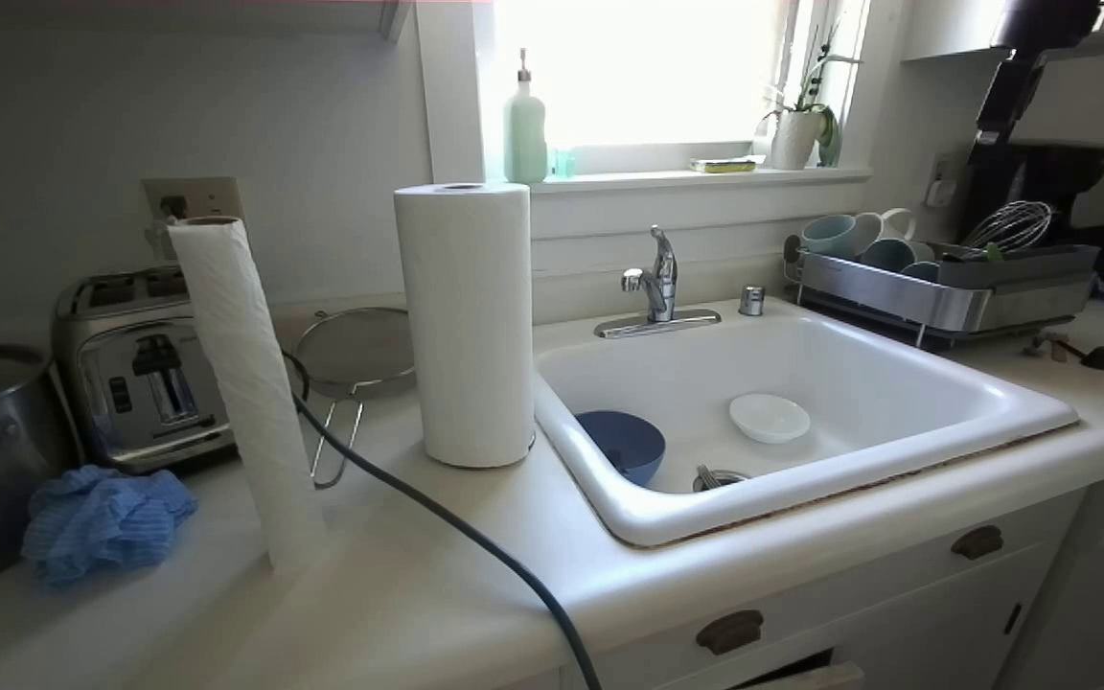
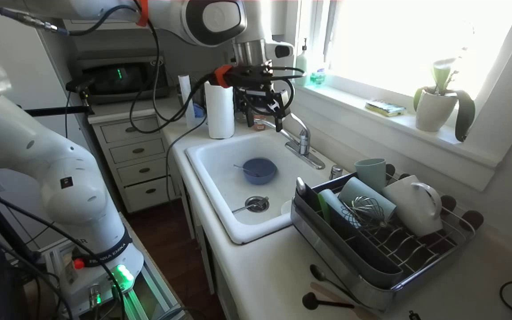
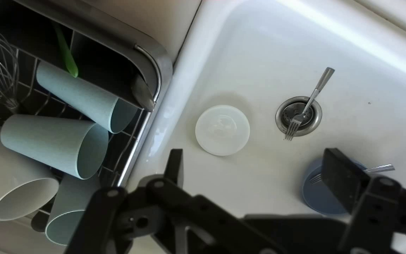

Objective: Move the bowl from the sink to the plate rack

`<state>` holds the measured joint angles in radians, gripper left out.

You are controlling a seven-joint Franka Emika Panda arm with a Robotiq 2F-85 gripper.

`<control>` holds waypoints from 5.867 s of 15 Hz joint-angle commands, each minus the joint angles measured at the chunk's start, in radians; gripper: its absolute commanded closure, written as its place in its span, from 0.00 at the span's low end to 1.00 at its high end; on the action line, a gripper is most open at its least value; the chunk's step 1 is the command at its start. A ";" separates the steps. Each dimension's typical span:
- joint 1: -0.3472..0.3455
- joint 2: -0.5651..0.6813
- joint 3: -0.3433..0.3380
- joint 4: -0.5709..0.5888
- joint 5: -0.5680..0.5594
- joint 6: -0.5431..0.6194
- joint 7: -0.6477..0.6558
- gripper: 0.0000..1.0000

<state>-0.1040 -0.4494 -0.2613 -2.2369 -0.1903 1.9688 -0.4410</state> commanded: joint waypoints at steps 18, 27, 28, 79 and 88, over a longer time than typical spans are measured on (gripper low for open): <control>-0.007 0.001 0.006 0.002 0.003 -0.001 -0.003 0.00; -0.007 0.001 0.006 0.002 0.003 -0.001 -0.003 0.00; -0.007 0.001 0.006 0.002 0.003 -0.001 -0.003 0.00; -0.012 1.136 0.407 0.334 0.572 0.803 0.511 0.11; -0.069 1.227 0.480 0.409 0.618 0.841 0.490 0.82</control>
<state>-0.1414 0.7328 0.1739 -1.8699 0.3815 2.7747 0.0823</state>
